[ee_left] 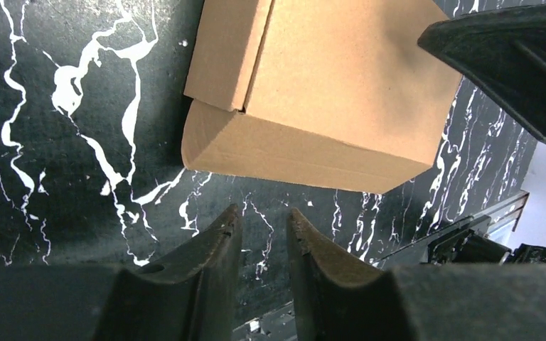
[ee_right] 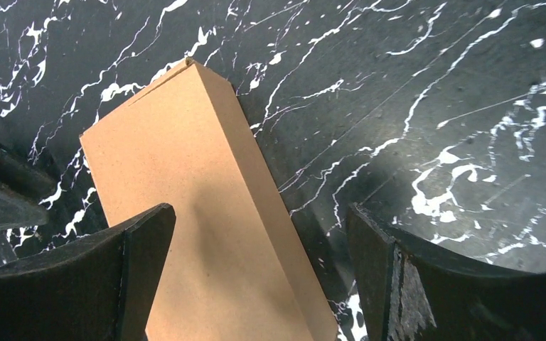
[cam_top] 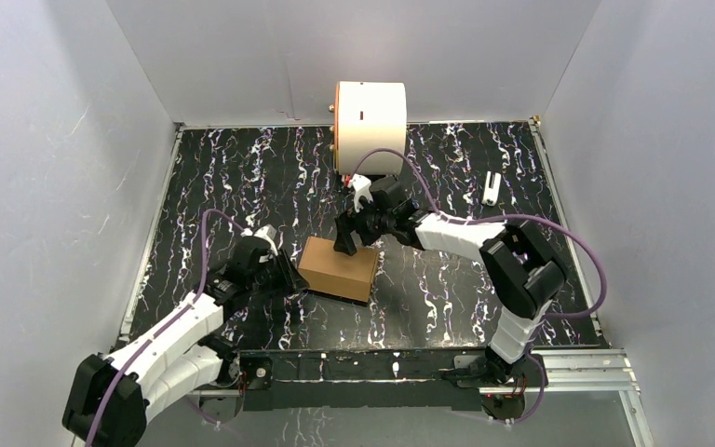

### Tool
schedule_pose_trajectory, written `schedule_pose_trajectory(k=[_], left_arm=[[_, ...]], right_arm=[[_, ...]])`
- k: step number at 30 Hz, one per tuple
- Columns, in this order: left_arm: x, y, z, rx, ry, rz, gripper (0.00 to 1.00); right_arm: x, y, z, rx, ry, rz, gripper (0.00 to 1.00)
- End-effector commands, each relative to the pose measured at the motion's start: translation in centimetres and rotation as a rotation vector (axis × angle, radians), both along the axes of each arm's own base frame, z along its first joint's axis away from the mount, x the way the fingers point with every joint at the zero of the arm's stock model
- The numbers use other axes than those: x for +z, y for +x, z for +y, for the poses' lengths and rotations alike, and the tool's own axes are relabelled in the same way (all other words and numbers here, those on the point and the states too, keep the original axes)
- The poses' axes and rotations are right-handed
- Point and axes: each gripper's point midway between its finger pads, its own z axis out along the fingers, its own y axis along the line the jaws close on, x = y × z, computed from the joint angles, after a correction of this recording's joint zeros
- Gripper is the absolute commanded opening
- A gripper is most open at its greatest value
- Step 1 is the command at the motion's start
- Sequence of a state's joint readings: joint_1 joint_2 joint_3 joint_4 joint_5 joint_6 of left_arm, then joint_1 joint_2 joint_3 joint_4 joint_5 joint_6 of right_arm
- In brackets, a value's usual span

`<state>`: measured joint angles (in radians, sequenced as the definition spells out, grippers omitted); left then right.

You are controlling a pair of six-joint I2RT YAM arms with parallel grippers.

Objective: Fold the paper box

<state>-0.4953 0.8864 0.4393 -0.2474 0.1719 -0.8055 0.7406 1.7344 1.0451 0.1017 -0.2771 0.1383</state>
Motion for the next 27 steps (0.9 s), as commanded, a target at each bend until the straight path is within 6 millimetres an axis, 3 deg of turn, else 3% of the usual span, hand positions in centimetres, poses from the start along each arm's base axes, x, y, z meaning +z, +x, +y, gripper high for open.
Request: schedule_pose_trajectory(k=[1,14,20,27], left_arm=[[0.0,1.2,-0.6,0.009,-0.018,-0.049,0.25],[-4.1,2.6,0.9,0.034,0.114,-0.052,0.1],[-4.3,4.5,-0.3,0.002,0.092,-0.118,0.07],[-2.4,7.4,-2.8,-0.032,0.016,-0.227,0.07]], right_arm=[[1.3,0.0,1.9,0.055,0.067,0.036,0.98],[-1.9,-2.2,2.6,0.135,0.071,0.187,0.94],[-2.5,-4.1,2.8,0.196,0.103,0.271,0.88],[-2.9,-5.2,3.1,0.222,0.127,0.328,0.85]])
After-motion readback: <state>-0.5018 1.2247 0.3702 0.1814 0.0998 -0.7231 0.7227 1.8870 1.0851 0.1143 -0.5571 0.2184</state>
